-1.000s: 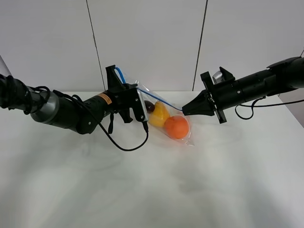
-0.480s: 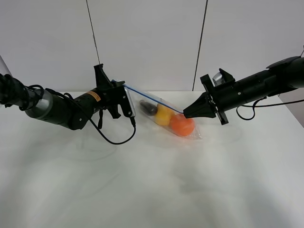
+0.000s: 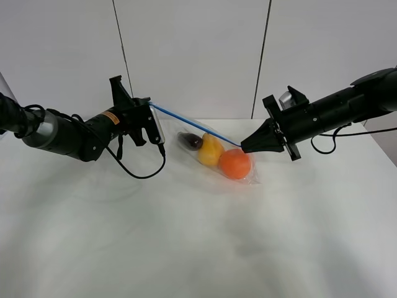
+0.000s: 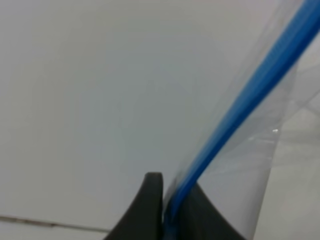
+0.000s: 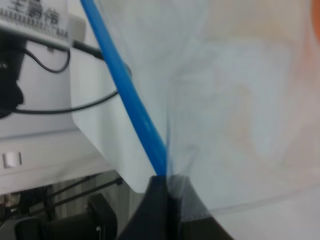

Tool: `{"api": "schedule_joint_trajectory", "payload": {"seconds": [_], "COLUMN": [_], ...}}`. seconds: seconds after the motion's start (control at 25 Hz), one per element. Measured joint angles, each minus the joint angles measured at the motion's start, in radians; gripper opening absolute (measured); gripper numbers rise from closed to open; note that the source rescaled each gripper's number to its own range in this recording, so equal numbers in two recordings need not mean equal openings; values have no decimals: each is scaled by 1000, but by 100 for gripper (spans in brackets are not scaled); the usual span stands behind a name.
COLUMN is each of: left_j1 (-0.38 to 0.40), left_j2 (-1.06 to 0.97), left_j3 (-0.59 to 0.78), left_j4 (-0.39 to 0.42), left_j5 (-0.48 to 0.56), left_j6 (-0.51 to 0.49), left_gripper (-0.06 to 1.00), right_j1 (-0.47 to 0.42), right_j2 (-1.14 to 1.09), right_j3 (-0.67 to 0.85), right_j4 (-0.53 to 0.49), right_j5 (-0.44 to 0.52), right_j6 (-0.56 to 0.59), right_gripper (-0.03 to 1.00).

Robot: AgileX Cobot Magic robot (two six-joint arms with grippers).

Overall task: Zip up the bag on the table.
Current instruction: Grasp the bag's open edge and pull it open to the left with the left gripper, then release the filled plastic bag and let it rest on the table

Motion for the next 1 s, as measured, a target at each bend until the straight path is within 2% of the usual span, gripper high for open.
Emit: {"api": "schedule_joint_trajectory", "payload": {"seconds": [0.24,0.4,0.48,0.56,0.64,0.76,0.88,1.0], "left_j1": [10,12,17,33,49,51,51,63], "left_j2": [0,0,0,0,0,0,0,0], "left_j3": [0,0,0,0,0,-2,-3,-3], "left_j4": [21,37,62,46,33,32,26,-21], "left_j5": [-4,-1,12,25,30,31,31,52], "left_j6": [0,-45,-72,-93,-111,-159,-206,-219], "left_gripper": [0,0,4,15,36,74,90,94], "right_j1": [3,3,3,2,0,0,0,0], "right_j2": [-4,-4,-4,-5,-5,-6,-6,-6], "right_j3": [0,0,0,3,3,3,3,3], "right_j4": [5,3,0,-52,-74,-76,-76,-76], "right_j5": [-2,-2,-1,22,33,34,34,34], "right_j6": [2,2,2,2,2,2,2,2], "right_gripper": [0,0,0,0,0,0,0,0]}}
